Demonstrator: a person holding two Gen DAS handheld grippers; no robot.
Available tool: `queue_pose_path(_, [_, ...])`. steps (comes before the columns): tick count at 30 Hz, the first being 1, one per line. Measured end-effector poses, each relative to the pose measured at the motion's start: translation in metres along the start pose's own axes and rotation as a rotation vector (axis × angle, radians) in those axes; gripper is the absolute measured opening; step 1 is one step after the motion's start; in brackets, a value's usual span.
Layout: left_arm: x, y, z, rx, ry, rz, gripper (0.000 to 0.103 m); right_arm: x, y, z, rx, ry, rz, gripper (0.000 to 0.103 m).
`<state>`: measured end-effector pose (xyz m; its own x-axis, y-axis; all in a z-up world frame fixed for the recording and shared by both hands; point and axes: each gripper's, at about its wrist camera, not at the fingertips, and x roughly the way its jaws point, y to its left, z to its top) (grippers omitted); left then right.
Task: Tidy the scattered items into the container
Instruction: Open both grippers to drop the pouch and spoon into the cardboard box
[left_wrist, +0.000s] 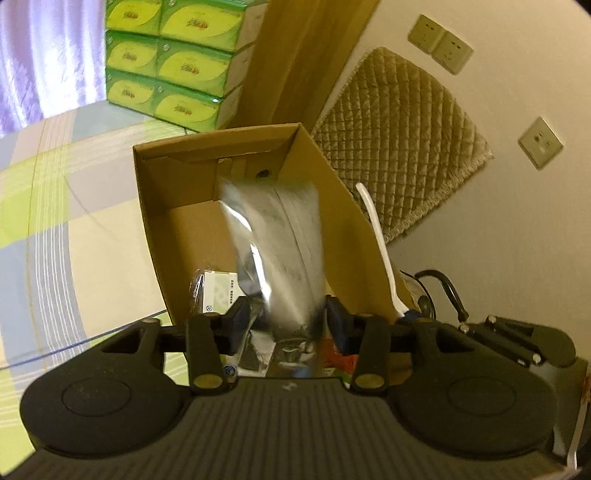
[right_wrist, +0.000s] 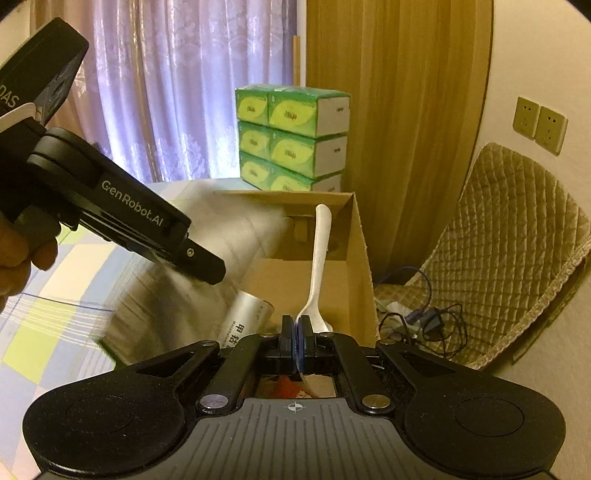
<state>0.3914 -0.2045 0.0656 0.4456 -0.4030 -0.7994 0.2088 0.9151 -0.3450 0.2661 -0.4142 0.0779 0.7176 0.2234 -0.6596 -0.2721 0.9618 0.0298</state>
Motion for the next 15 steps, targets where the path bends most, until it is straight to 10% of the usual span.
queue_pose_path(15, [-0.034, 0.035, -0.026, 0.006, -0.047, 0.049, 0.052, 0.012, 0.01, -0.001, -0.014, 0.015, 0.012, 0.003])
